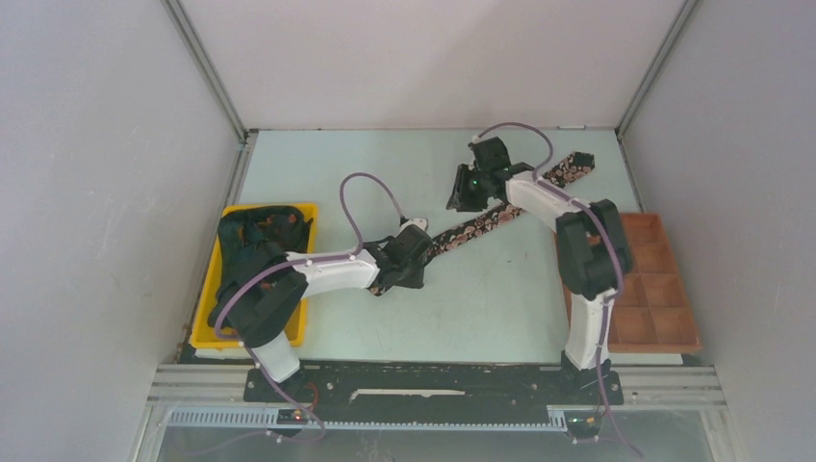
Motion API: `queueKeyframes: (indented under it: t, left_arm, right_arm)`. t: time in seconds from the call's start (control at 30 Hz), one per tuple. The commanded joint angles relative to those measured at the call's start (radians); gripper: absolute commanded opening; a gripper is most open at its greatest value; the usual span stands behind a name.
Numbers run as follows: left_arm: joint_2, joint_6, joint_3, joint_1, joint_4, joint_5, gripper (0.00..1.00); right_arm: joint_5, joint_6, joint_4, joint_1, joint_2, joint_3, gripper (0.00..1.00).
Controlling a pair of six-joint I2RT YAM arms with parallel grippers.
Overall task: Roll the ties
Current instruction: Flatten out the tie at the center of the board.
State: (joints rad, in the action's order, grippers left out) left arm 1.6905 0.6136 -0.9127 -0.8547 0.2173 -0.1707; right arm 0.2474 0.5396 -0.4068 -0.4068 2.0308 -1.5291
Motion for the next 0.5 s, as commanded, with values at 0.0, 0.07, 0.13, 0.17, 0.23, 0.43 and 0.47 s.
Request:
queueKeyframes:
  t: [0.0, 0.07, 0.13, 0.17, 0.23, 0.43, 0.47]
  left_arm:
    - [0.008, 0.143, 0.018, -0.006, -0.105, 0.08, 0.34]
    - [0.019, 0.169, 0.004, -0.006, -0.111, 0.074, 0.33]
    - [0.034, 0.183, -0.012, -0.006, -0.104, 0.058, 0.32]
    - [0.043, 0.189, -0.022, -0.007, -0.097, 0.036, 0.32]
    - [0.067, 0.191, -0.047, -0.004, -0.086, 0.025, 0.3]
    - [0.126, 0.192, -0.1, 0.004, -0.085, 0.012, 0.27]
    - [0.133, 0.192, -0.106, 0.006, -0.085, 0.01, 0.26]
  right_arm:
    - [0.009, -0.041, -0.123, -0.032, 0.108, -0.168, 0.32]
    - [0.006, -0.043, -0.156, -0.042, 0.152, -0.209, 0.28]
    - [0.004, -0.043, -0.172, -0.048, 0.173, -0.212, 0.24]
    - [-0.003, -0.041, -0.179, -0.051, 0.176, -0.206, 0.22]
    - [-0.011, -0.041, -0.18, -0.055, 0.178, -0.183, 0.19]
    - [-0.008, -0.046, -0.173, -0.061, 0.169, -0.12, 0.12]
    - [-0.008, -0.048, -0.172, -0.061, 0.166, -0.111, 0.11]
